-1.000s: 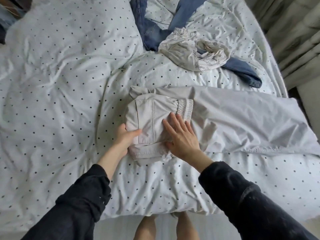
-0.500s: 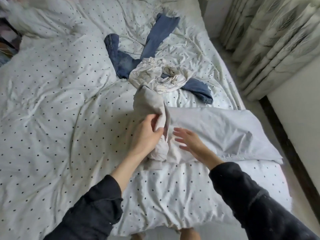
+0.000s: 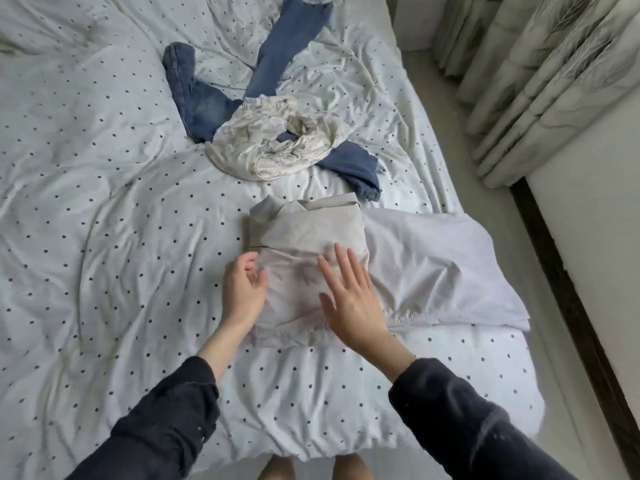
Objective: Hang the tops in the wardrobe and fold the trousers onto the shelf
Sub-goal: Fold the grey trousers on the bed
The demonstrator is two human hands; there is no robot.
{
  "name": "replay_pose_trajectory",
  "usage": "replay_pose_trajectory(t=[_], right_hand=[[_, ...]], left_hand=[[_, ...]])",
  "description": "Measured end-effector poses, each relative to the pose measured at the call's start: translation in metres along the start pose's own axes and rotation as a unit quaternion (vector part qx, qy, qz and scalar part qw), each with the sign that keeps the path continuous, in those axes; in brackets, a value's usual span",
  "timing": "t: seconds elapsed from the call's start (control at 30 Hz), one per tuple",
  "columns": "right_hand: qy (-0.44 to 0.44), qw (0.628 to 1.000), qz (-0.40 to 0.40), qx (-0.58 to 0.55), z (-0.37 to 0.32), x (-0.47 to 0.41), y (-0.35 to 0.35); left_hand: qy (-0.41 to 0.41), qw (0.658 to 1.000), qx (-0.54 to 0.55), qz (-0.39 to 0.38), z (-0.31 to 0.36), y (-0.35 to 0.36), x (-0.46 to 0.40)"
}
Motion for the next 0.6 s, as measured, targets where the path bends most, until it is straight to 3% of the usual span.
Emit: replay_pose_trajectory(t=[0.13,0.3,0.6], right_hand=[[0.029,0.995,-0.067,0.062,0.000,-0.023,0.023],[0.051,0.984,-0.148,0.079,0.029,-0.037,0.045],[0.058,0.981,-0.182,0.022,0.010,-0.048,0.046]], left_hand=[[-0.110,0.988,0.063,-0.094,-0.046,0.005,-0.034],[-0.177,0.934,0.211,-0.226,-0.046,0.031,-0.034],[-0.050,0.980,0.133,-0.141,-0.006,-0.016,-0.040]])
Point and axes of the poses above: each hand's wrist, its own x-axis away from the middle knuckle, its own y-axis out of the palm, z = x × y, the point moved 7 cm from there along -x, towards the middle knuckle, and after that the axes turned 5 degrees about -z, right-handed, at the moved point
